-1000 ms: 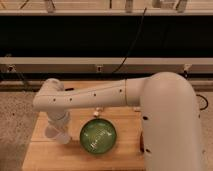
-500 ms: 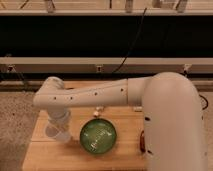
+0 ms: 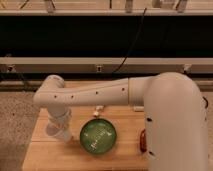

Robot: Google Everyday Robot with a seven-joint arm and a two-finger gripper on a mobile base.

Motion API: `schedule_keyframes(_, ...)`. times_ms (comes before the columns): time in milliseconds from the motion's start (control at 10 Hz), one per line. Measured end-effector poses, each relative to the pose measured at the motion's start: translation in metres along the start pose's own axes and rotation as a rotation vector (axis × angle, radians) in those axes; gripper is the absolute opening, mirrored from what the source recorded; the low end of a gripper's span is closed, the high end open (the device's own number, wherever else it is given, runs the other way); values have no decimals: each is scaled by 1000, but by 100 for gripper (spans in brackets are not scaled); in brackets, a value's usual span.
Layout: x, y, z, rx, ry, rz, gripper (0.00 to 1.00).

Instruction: Pick up the ceramic cup

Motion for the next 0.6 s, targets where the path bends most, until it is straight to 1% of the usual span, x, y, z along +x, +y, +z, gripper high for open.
schedule_keyframes(600,1,4,-6,1,3,3,0)
